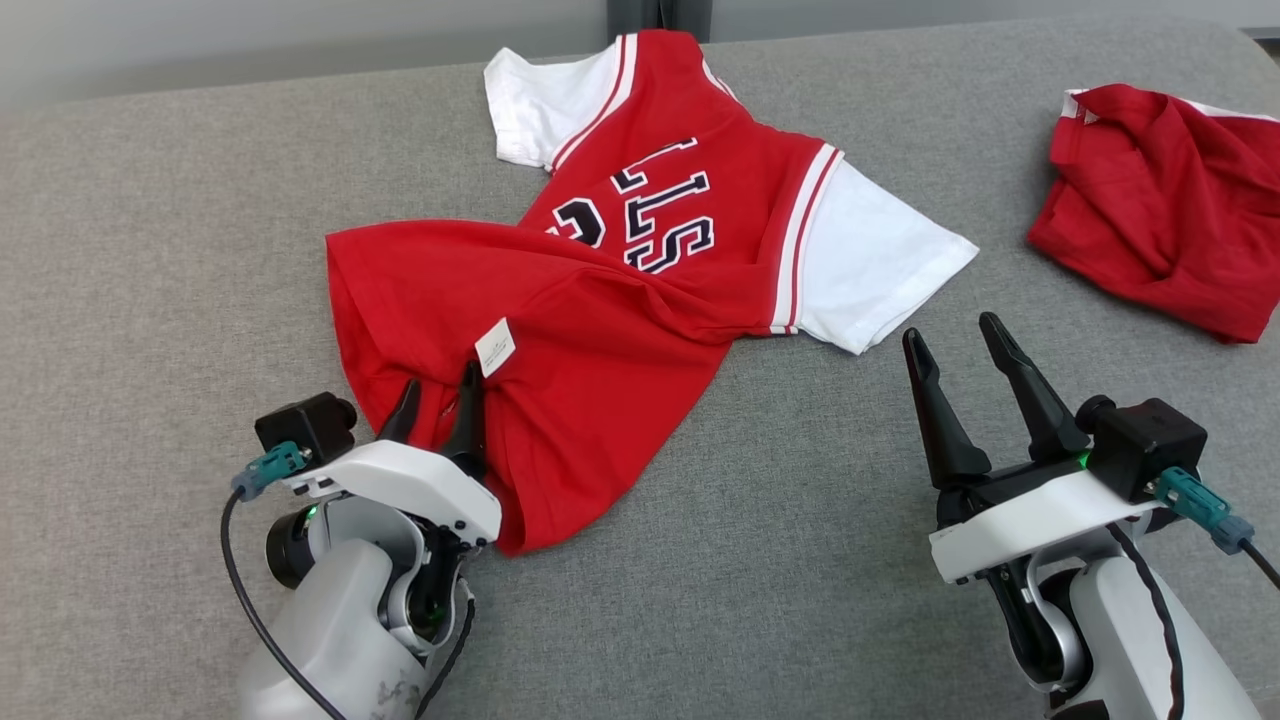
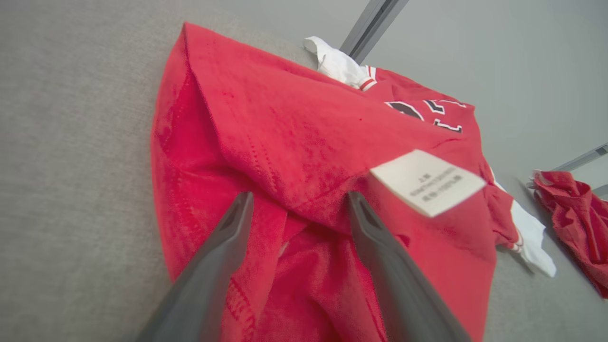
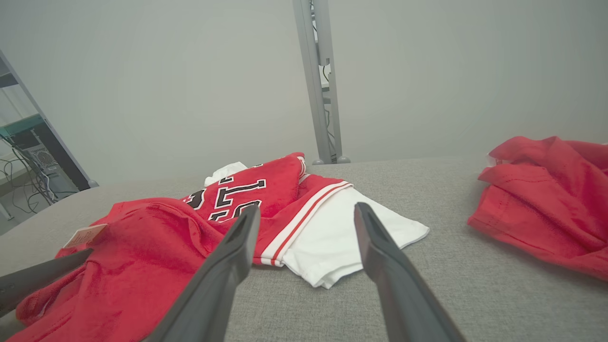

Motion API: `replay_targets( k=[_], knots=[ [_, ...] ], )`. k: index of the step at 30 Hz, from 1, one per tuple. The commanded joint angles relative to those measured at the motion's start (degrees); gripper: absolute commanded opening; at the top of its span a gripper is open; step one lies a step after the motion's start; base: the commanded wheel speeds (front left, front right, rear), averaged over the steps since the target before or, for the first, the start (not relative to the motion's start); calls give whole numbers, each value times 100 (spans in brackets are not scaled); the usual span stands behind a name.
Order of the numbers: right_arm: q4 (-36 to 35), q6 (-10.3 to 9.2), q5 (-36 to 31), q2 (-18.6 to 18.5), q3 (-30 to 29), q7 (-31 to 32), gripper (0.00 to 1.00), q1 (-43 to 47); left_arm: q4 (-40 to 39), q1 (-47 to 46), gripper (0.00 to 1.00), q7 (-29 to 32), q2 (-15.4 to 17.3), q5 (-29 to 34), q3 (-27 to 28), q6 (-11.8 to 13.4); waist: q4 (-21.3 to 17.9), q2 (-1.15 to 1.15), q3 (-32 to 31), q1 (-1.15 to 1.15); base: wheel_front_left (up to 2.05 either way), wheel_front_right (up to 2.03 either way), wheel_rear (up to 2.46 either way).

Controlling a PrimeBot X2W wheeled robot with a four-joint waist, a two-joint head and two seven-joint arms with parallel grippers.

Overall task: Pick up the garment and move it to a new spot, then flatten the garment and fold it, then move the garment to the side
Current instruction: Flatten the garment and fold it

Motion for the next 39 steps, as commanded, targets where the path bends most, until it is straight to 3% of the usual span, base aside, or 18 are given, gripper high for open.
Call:
replay_targets(
  k=[1,11,12,13,15,22,24,29,39],
  knots=[
    [10,1,25,-25,-12,-47,100,-61,138,-162,100,-2,29,-184,-3,-47,-24,0,49,0,0,0,0],
    [72,1,22,-29,-34,-89,100,-127,629,-568,100,-186,21,-569,-342,-390,-31,0,140,0,0,0,0],
    [78,1,17,-26,-33,-89,100,-138,659,-597,85,-201,21,-581,-384,-419,-27,0,143,0,0,0,0],
    [82,1,14,-22,-31,-91,100,-148,692,-629,48,-214,22,-591,-421,-438,-22,0,145,0,0,0,0],
    [93,1,9,-19,-26,-93,100,-159,752,-674,0,-258,22,-533,-492,-459,-11,0,145,0,0,0,0],
    [148,1,1,-32,-61,-97,100,-127,785,-689,0,-357,27,-193,-565,-472,80,0,52,0,0,0,0],
    [192,1,3,-20,-80,-105,100,-59,246,-365,0,-357,102,394,-291,-313,181,0,-109,0,0,0,0],
    [246,1,21,-52,-116,-94,100,-12,-533,35,0,-360,142,1051,107,-189,292,0,-304,0,0,0,0],
    [764,1,79,-115,-701,325,100,-172,-1583,770,0,-360,102,2127,333,-246,562,0,-479,0,0,0,0]
  ],
)
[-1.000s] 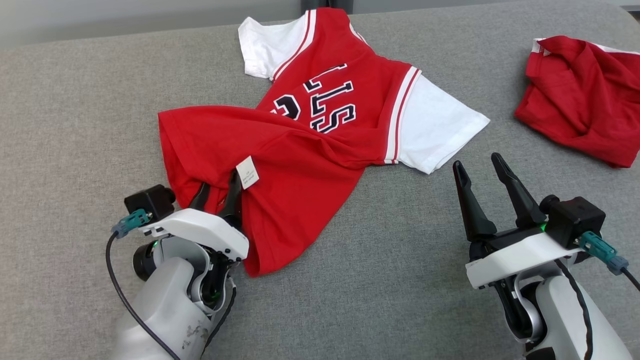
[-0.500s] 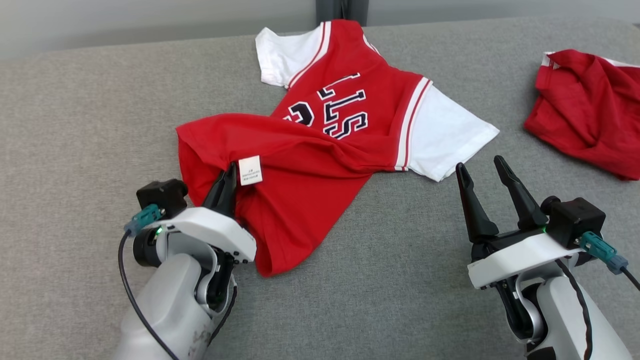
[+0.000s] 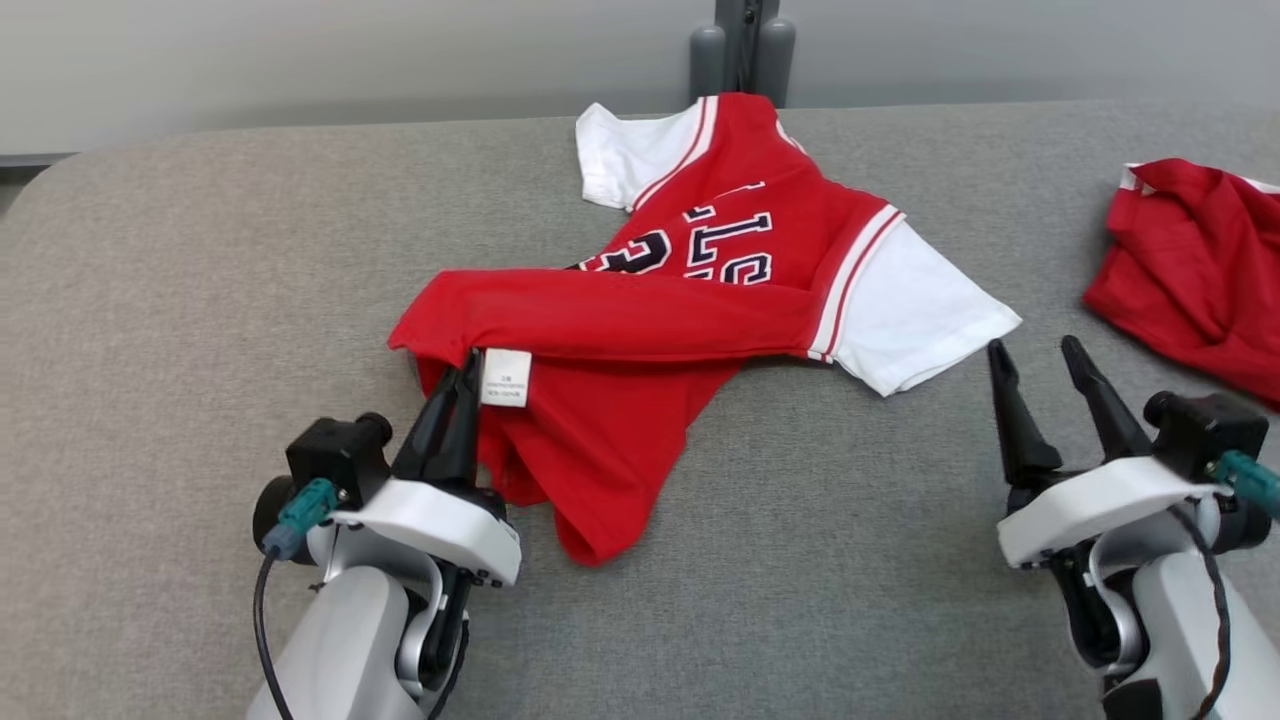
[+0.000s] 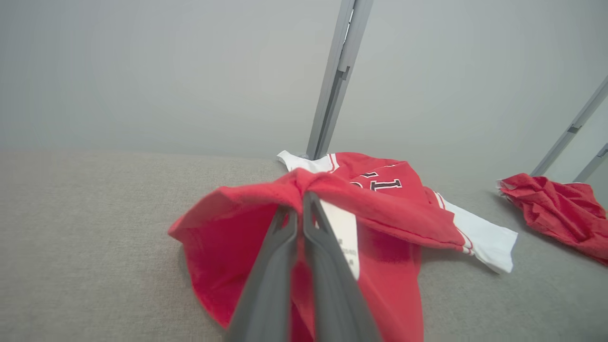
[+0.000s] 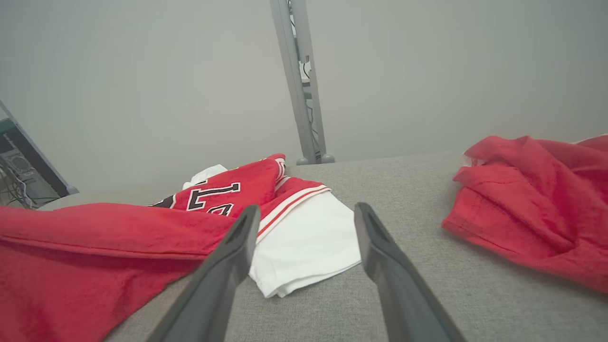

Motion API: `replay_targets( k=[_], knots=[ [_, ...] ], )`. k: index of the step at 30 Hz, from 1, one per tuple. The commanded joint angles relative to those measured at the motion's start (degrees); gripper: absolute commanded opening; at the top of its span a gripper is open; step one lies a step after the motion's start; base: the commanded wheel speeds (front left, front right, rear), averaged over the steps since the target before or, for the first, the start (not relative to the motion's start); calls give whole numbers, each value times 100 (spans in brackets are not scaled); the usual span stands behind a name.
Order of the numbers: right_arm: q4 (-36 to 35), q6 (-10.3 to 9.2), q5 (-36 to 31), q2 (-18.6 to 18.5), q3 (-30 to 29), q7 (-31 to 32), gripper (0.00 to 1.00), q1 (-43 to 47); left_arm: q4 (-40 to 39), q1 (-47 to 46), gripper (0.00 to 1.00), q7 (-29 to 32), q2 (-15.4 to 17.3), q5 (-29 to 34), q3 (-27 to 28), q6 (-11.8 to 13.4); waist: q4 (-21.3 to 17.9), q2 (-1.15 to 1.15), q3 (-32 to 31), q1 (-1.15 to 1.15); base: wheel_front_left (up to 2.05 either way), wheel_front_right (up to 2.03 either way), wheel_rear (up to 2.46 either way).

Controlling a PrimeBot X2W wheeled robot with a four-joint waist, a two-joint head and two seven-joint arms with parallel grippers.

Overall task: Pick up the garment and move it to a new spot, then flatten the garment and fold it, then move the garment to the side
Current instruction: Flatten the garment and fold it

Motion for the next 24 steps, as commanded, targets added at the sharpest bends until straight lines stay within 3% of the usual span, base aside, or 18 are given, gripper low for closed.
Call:
replay_targets(
  k=[1,8,11,24],
  knots=[
    [133,1,28,-24,-70,126,100,-118,-73,83,0,-17,30,80,5,-26,65,0,4,0,0,0,0],
    [1529,1,181,-288,-656,786,100,-1052,-253,283,0,-12,-33,295,-368,-145,423,0,224,0,0,0,0],
    [2561,1,-86,-485,-1041,858,100,-1727,-351,111,0,-12,-39,173,-683,-91,656,0,509,0,0,0,0],
    [3792,1,-144,-590,-1208,701,100,-2515,-419,-71,0,-12,-40,41,-928,53,797,0,795,0,0,0,0]
  ],
)
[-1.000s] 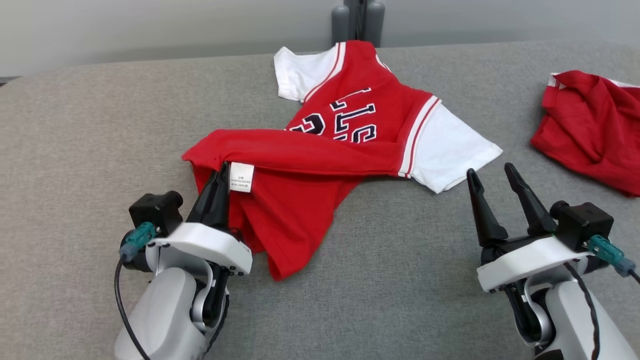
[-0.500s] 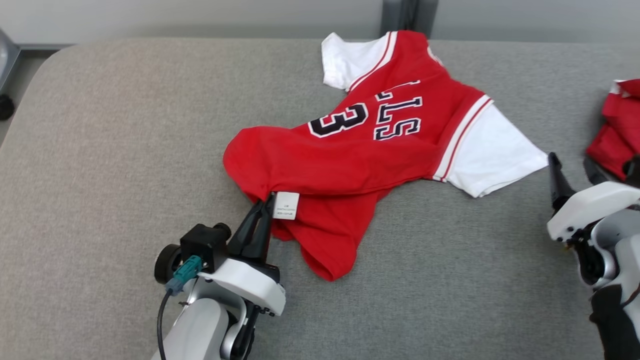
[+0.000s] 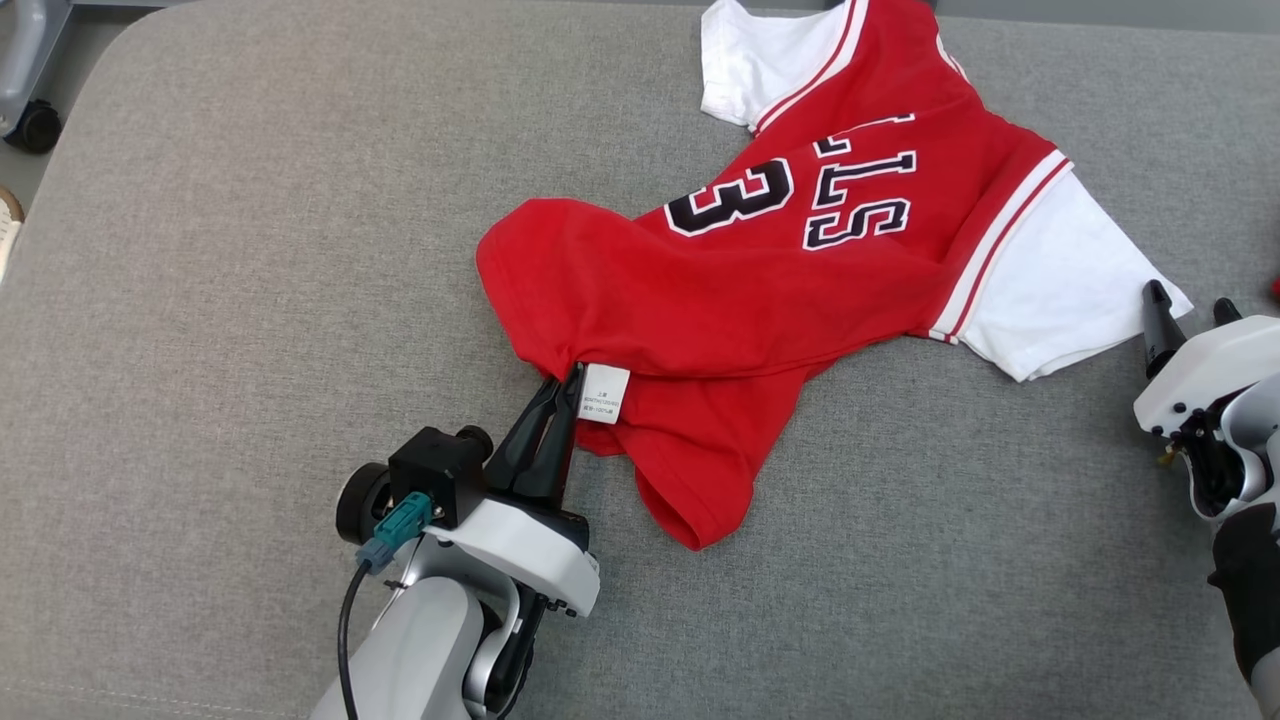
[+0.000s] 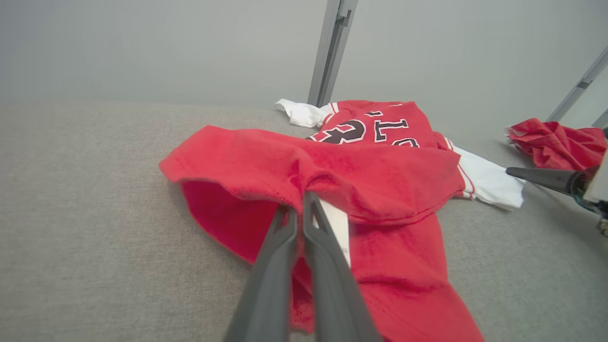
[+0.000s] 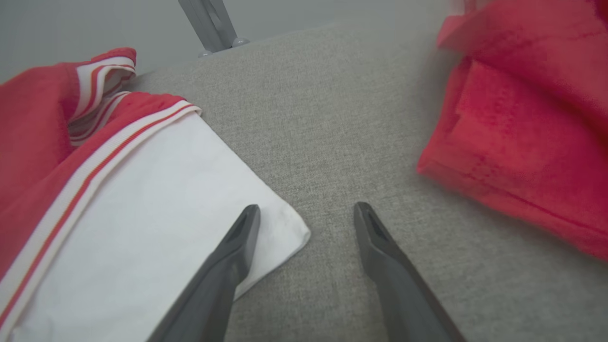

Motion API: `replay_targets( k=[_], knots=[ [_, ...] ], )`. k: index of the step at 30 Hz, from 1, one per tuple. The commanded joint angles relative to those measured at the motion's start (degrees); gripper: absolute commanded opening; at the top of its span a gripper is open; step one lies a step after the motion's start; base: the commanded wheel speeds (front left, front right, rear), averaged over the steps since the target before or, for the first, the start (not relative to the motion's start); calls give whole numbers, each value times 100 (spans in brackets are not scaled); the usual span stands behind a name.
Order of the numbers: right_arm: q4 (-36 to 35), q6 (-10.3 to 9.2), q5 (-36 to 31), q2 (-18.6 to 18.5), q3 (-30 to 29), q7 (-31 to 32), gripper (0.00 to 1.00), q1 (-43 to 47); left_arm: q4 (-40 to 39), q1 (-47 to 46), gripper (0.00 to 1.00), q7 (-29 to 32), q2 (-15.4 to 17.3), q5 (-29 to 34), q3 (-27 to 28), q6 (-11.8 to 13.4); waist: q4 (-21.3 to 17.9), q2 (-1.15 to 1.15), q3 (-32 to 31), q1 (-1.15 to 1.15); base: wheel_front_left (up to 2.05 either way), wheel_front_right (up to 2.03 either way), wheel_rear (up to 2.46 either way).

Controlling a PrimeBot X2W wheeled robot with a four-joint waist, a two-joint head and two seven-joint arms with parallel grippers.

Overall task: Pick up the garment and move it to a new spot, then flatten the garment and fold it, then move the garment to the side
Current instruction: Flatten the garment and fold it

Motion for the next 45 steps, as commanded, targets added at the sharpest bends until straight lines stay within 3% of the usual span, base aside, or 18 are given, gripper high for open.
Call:
replay_targets(
  k=[1,2,4,5,6,7,20,31,45],
  knots=[
    [49,1,42,-34,-19,-25,100,-64,-11,-104,0,-4,21,-15,-4,16,0,0,5,0,0,0,0],
    [124,1,51,-25,-14,-17,98,-91,-5,-110,0,-4,22,-16,-8,23,-1,0,10,0,0,0,0],
    [235,1,99,28,43,-13,45,-139,8,-112,0,-4,21,-20,-5,31,-9,0,13,0,0,0,0],
    [271,1,121,54,80,-13,33,-158,12,-113,0,-4,21,-21,2,39,-17,0,15,0,0,0,0],
    [300,1,160,66,121,-13,9,-171,15,-115,0,-4,21,-23,6,44,-22,0,13,0,0,0,0],
    [327,1,185,68,157,-25,0,-181,22,-118,0,-4,23,-25,6,38,-27,0,9,0,0,0,0],
    [7,1,689,-16,893,-278,0,-166,-26,-65,0,-4,22,34,236,66,-158,0,-222,0,0,0,0],
    [-1060,1,1546,-212,1484,-206,0,-168,-180,-7,0,-4,67,399,777,-9,-383,0,-641,0,0,0,0],
    [-2126,1,3022,-171,969,456,0,-539,-110,-493,0,-2,508,757,915,-208,-562,0,-1105,0,0,0,0]
  ],
)
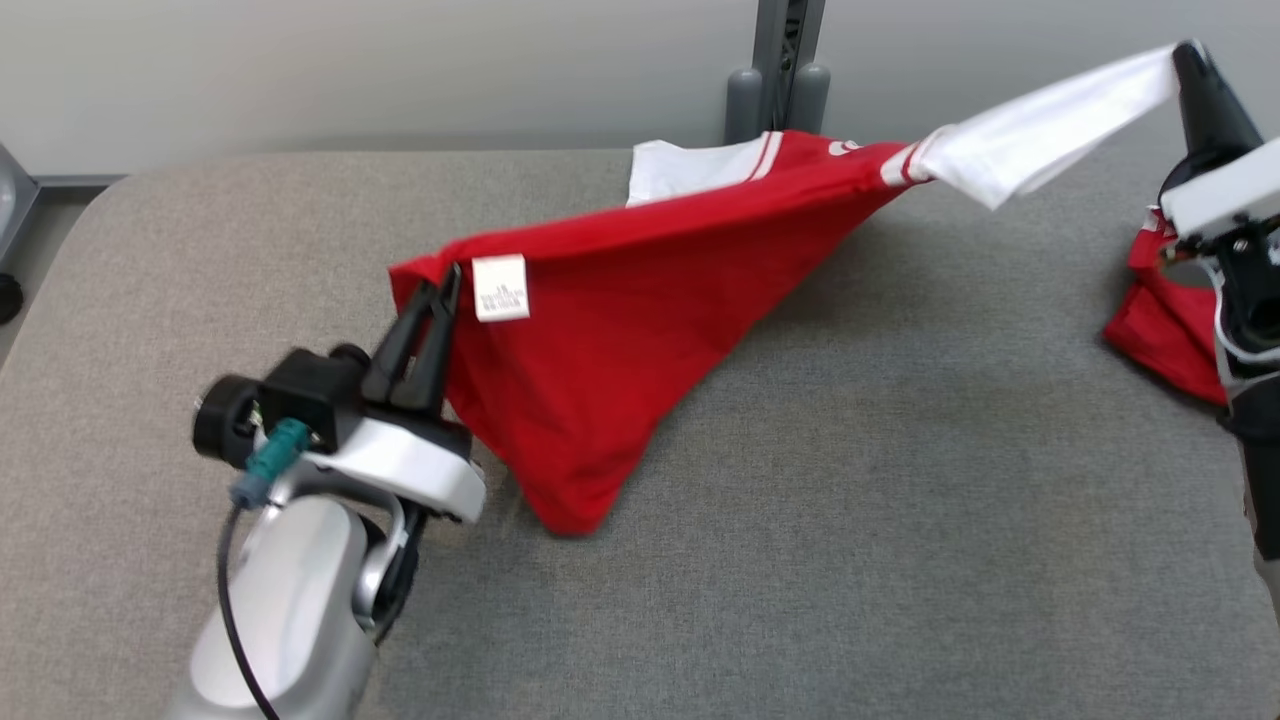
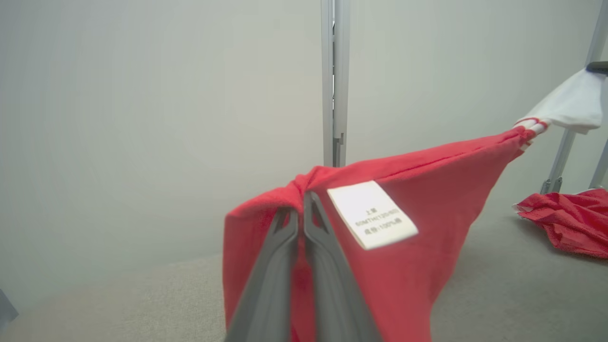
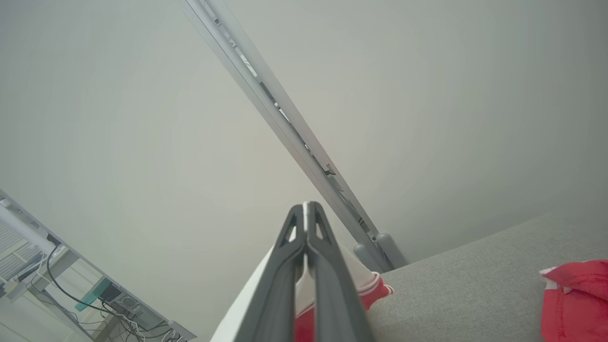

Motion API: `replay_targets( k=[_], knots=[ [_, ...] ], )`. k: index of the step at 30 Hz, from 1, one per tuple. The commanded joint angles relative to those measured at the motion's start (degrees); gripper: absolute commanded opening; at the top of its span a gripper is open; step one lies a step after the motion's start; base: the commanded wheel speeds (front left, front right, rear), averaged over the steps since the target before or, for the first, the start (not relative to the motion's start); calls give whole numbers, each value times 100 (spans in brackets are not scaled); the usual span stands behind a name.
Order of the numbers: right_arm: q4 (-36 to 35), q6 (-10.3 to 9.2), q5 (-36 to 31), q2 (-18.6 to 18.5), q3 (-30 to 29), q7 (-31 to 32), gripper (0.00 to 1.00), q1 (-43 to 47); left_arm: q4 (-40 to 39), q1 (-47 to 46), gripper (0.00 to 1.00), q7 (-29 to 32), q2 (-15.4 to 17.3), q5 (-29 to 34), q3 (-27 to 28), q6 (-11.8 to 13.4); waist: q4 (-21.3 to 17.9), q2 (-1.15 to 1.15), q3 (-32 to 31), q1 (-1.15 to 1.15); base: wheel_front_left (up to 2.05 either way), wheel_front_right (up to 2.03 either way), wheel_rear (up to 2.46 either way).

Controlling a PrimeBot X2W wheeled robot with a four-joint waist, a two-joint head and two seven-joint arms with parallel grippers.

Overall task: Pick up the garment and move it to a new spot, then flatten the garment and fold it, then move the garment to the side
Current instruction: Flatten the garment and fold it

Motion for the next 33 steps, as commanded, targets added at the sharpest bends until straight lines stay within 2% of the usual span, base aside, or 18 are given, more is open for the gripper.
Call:
replay_targets(
  k=[1,6,14,20,27,33],
  knots=[
    [-72,2,85,14,-64,49,0,-106,-35,-157,0,8,79,11,62,-14,-29,0,-60,0,0,0,0],
    [-290,2,242,226,-401,170,0,-499,-142,-750,0,210,306,90,94,-72,-104,0,-244,0,0,0,0],
    [-147,2,-312,550,-688,41,0,-1174,-233,-1779,0,587,606,262,14,-218,-206,0,-568,0,0,0,0],
    [-112,2,-781,740,-822,-71,0,-1578,-158,-2314,0,730,698,323,4,-233,-268,0,-780,0,0,0,0],
    [-52,2,-1360,823,-861,-173,0,-1960,62,-2631,0,718,621,350,-6,-89,-298,0,-899,0,0,0,0],
    [-17,2,-1769,880,-945,-5,0,-2063,171,-2577,0,785,634,311,12,27,-292,0,-923,0,0,0,0]
  ],
)
